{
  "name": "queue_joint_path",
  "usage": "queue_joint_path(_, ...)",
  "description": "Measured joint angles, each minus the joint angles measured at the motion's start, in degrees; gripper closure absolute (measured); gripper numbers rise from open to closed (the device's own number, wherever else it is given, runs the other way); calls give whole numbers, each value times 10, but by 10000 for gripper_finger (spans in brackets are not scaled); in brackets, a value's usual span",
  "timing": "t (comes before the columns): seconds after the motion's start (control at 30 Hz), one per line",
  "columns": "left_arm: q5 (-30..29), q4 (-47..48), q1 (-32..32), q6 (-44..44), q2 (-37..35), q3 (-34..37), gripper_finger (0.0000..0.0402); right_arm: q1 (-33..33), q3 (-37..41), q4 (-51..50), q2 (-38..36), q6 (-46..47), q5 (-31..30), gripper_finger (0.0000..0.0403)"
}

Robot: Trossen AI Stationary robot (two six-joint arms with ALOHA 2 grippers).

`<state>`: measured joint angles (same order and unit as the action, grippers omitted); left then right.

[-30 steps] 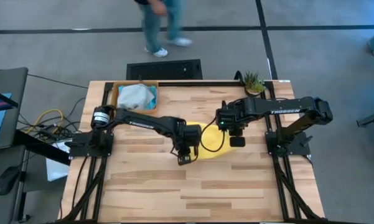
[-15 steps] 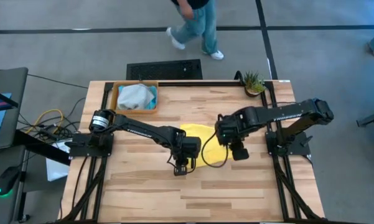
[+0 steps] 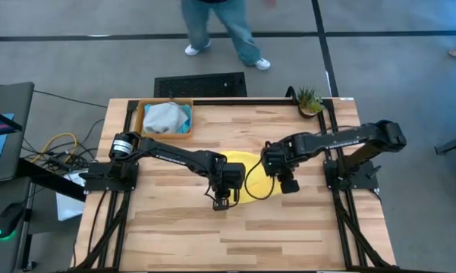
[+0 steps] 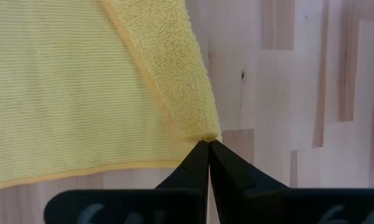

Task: Fold microfiber towels
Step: Fold the yellow microfiber towel

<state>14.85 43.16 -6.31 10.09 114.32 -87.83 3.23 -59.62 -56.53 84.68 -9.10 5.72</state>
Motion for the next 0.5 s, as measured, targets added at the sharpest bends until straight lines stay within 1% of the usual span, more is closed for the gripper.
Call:
queue_joint_path(0.2,3,0,3,0,0,0,401,-35,53,35,0,-32,2,270)
queue_joint_path(0.37,4,0,10,0,0,0,401,-37,83,53,0,-34,5,271)
queue_joint_path(0.5,4,0,15,0,0,0,401,-37,114,100,0,-33,4,270)
